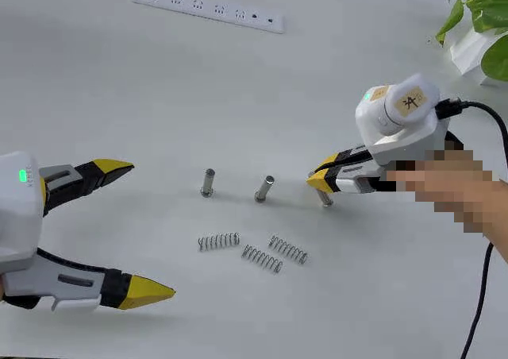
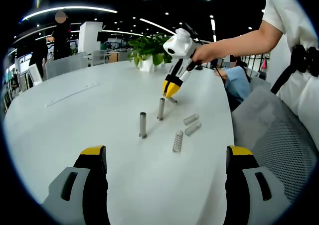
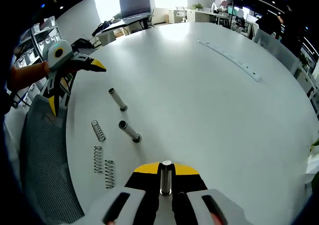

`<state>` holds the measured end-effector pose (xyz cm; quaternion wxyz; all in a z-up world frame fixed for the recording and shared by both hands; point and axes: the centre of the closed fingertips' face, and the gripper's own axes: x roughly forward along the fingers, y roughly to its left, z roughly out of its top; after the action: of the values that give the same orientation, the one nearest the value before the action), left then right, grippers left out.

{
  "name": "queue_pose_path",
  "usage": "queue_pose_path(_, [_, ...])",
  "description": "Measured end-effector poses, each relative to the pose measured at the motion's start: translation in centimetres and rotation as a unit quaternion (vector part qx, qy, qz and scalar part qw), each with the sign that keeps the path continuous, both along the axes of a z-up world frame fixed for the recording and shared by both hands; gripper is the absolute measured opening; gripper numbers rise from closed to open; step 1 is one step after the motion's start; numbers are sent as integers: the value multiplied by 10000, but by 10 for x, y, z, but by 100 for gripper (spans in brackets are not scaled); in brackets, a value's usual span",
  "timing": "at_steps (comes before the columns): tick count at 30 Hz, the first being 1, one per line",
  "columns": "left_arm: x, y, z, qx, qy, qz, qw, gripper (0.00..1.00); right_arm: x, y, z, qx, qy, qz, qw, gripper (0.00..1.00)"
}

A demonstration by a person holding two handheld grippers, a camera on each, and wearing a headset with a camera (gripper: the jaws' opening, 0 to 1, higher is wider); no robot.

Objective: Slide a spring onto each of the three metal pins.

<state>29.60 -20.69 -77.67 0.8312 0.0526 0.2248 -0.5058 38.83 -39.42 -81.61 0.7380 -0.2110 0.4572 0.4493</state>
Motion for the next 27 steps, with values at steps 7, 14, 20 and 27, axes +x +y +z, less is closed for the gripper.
queue_pose_path(7, [0, 0, 1, 10, 4, -19, 10000, 99, -4, -4, 5, 78, -68, -80, 9999, 4])
queue_pose_path(14, [-1, -3, 1, 6, 17, -42, 10000, 99, -10, -4, 9, 167, -116, -155, 9997, 4])
queue_pose_path(20, [-2, -3, 1, 5, 21, -48, 10000, 99, -13, -5, 13, 230, -185, -223, 9993, 4])
queue_pose_path(27, [-2, -2, 1, 11, 21, -46, 10000, 99, -19, -3, 18, 368, -265, -337, 9984, 4])
